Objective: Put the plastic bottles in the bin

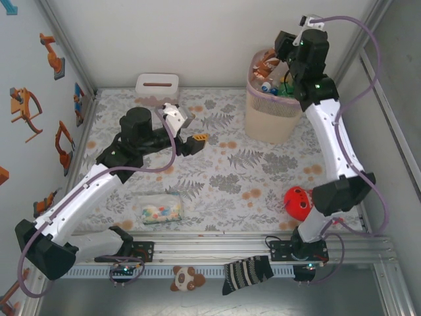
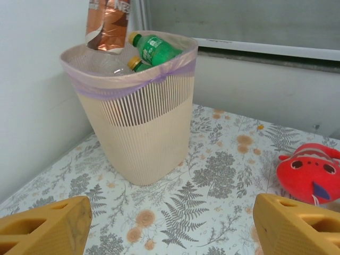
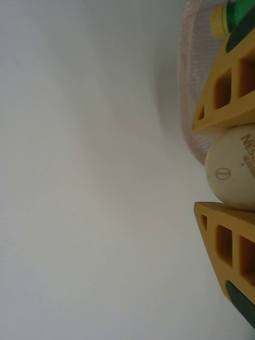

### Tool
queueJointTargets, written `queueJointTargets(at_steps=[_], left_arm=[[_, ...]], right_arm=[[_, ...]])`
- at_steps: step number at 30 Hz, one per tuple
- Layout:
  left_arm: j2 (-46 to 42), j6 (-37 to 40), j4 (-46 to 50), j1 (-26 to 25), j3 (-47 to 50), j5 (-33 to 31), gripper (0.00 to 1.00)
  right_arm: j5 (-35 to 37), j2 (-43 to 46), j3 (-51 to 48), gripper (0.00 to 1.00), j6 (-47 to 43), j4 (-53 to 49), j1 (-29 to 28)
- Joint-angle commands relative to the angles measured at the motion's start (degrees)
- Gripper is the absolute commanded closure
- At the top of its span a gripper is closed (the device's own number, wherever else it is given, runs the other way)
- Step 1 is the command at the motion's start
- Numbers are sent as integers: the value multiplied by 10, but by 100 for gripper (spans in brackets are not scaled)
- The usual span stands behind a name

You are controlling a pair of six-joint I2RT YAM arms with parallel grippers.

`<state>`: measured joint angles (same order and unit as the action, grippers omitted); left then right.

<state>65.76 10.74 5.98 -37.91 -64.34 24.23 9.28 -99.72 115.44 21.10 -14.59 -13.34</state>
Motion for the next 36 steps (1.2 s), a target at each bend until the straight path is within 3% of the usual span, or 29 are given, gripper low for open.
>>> queueJointTargets(at_steps=[1, 10, 16, 27, 36], left_arm=[[-17, -12, 2, -2, 8, 0, 21], [-44, -26, 10, -3, 22, -3, 21], [-63, -23, 31, -3, 24, -14, 21], [-72, -24, 48, -3, 28, -21, 21], [-75, -26, 52, -3, 33, -25, 21]], right_arm=[[22, -49, 50, 78, -31, 60, 15], [2, -177, 162, 80, -58, 73, 27], [-13, -228, 176, 80, -108, 78, 26], [-65, -279, 144, 81, -168, 54, 21], [-71, -277, 43, 81, -177, 74, 18]])
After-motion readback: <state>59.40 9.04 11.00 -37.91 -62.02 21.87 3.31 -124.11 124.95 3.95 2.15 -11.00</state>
